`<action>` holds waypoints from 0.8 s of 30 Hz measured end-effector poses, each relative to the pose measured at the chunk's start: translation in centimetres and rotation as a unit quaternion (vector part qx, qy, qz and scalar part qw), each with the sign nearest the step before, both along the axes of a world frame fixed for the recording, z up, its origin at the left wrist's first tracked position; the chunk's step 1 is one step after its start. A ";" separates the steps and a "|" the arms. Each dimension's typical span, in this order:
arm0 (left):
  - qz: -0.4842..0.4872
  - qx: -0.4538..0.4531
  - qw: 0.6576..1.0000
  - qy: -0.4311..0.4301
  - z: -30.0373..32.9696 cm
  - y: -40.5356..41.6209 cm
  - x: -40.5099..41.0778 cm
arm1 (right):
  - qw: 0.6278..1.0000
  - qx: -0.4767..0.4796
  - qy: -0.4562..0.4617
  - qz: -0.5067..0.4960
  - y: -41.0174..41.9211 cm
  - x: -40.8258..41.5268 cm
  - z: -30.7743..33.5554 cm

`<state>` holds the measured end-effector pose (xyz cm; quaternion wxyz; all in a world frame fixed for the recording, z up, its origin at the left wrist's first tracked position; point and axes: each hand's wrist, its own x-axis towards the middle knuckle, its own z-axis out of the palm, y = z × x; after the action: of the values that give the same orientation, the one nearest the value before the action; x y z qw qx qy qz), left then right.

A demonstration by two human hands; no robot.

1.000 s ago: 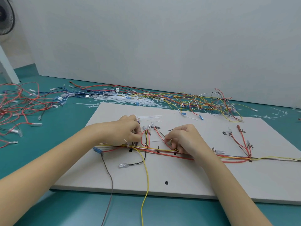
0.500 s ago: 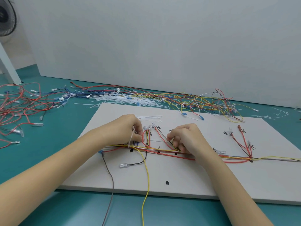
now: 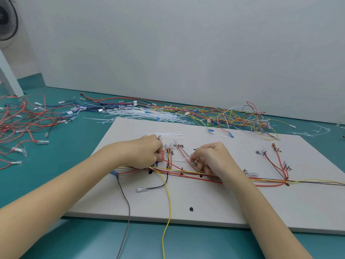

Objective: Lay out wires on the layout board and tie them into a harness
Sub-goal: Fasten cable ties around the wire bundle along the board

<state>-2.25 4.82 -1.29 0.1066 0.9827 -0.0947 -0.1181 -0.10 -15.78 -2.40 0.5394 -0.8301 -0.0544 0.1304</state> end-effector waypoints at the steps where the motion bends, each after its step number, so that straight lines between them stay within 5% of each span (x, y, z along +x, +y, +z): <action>1: -0.001 0.000 1.000 0.009 0.2 -0.1 -0.1 | 1.000 -0.002 -0.002 0.002 0.0 0.0 0.0; 15: 0.002 0.048 0.998 -0.035 0.7 -1.1 -1.0 | 0.997 -0.035 -0.072 0.020 0.5 0.0 -0.7; 24: 0.024 -0.090 0.995 -0.036 0.1 0.1 -0.6 | 0.995 -0.052 -0.086 0.025 0.5 -0.1 -0.8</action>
<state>-2.87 4.90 -1.23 0.1937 0.9748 -0.0847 -0.0710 -0.19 -15.27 -3.16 0.4850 -0.8638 -0.1143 0.0744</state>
